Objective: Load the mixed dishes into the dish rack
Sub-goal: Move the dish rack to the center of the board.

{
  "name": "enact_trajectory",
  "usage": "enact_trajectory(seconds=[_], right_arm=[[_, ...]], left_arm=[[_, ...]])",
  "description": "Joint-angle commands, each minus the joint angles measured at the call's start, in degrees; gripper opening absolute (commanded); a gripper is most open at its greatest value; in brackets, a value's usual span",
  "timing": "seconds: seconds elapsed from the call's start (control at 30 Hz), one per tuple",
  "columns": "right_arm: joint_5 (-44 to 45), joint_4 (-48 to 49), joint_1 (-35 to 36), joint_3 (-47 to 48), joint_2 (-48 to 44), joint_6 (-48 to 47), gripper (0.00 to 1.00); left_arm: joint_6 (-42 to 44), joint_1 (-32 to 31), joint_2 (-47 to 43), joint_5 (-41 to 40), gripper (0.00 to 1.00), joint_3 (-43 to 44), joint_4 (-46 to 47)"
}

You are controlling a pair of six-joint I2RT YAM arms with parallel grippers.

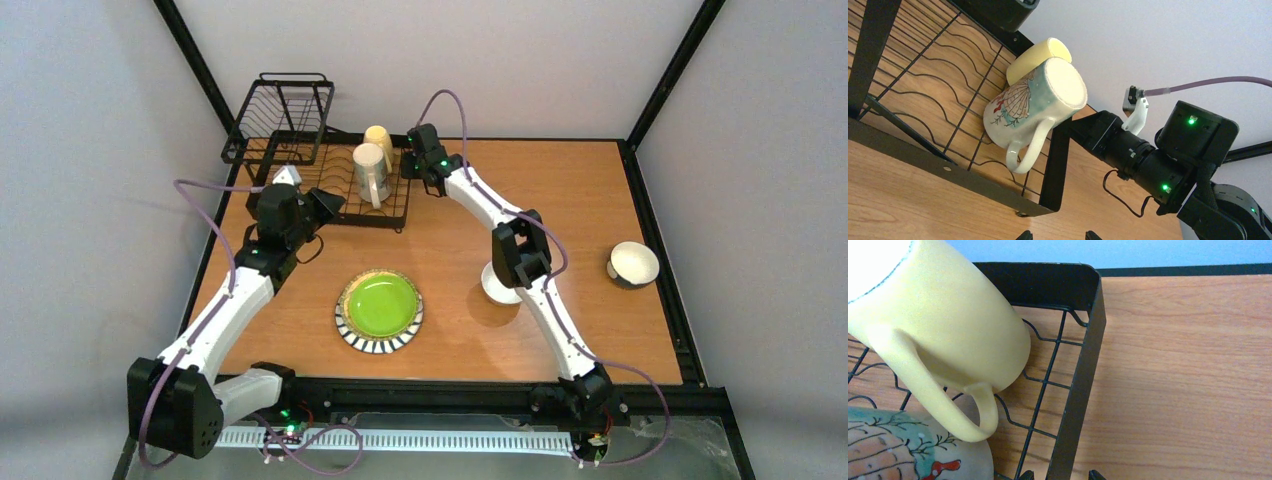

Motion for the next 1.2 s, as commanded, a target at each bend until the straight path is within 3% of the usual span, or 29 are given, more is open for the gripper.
enact_trajectory(seconds=[0.0, 0.37, 0.8, 1.17], right_arm=[[1.53, -1.57, 0.05, 2.62, 3.07, -0.52, 0.58], [2.64, -1.27, -0.84, 3.44, 4.74, -0.79, 0.27], [4.46, -3.95, -0.96, 2.3, 3.8, 0.48, 0.02], [5.76, -2.94, -0.94, -8.32, -2.62, 2.99, 0.02]], left_arm=[[0.71, -0.35, 0.17, -0.73, 0.59, -1.07, 1.32], [0.39, -0.39, 1.58, -1.64, 0.59, -2.19, 1.64], [-0.29, -0.35, -0.59, -5.33, 0.59, -3.45, -1.29], [-4.3, -0.36, -4.82, -12.75, 0.62, -4.88, -9.72]])
